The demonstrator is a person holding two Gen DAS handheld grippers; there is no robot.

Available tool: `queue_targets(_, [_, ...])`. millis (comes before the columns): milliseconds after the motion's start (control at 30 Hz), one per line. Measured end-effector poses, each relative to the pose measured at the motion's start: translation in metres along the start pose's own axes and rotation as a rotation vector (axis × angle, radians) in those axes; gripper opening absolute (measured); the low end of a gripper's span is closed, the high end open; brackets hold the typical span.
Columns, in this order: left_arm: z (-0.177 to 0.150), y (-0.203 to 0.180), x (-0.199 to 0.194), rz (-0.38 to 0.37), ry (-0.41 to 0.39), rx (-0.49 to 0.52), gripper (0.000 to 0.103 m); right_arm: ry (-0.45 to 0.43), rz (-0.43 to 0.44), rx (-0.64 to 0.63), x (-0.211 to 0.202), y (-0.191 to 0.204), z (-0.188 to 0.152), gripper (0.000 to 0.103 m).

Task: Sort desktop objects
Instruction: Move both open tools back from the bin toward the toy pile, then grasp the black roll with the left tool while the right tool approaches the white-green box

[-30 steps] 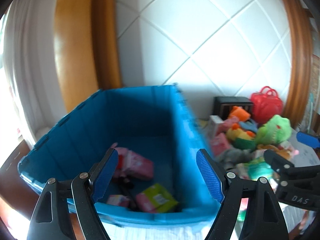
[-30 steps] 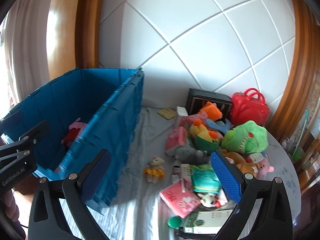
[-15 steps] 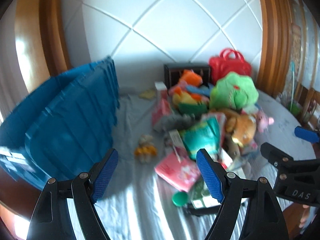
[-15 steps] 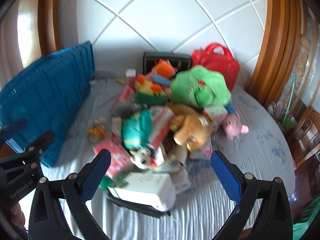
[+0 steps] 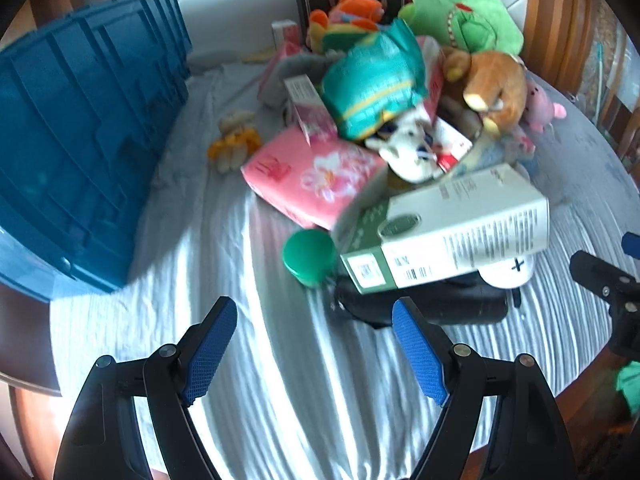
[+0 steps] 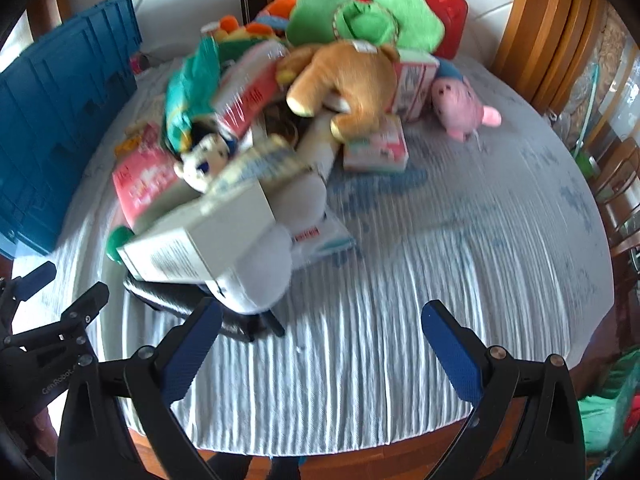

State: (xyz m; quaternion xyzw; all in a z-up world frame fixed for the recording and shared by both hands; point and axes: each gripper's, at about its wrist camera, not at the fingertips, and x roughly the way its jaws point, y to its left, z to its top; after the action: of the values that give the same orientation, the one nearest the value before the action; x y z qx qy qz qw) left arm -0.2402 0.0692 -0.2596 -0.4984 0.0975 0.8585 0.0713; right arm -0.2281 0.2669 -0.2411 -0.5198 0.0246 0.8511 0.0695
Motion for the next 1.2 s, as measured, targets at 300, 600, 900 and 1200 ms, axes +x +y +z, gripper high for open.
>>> queue_targets(300, [-0.023,-0.014,0.028,0.030,0.043,-0.006,0.081,0.057,-0.026,0.002,0.045,-0.012,-0.020,0.101])
queue_targets(600, [-0.017,0.000,0.051,0.114,-0.010,-0.068,0.081,0.057,0.027,-0.051,0.090,0.011,-0.023,0.101])
queue_targets(900, [-0.019,0.044,0.037,0.123,-0.021,-0.106,0.080,0.046,0.233,-0.142,0.080,0.098,-0.047,0.102])
queue_targets(1200, [-0.032,0.026,0.021,0.014,-0.037,-0.095,0.080,0.054,0.159,-0.047,0.058,0.075,-0.075,0.101])
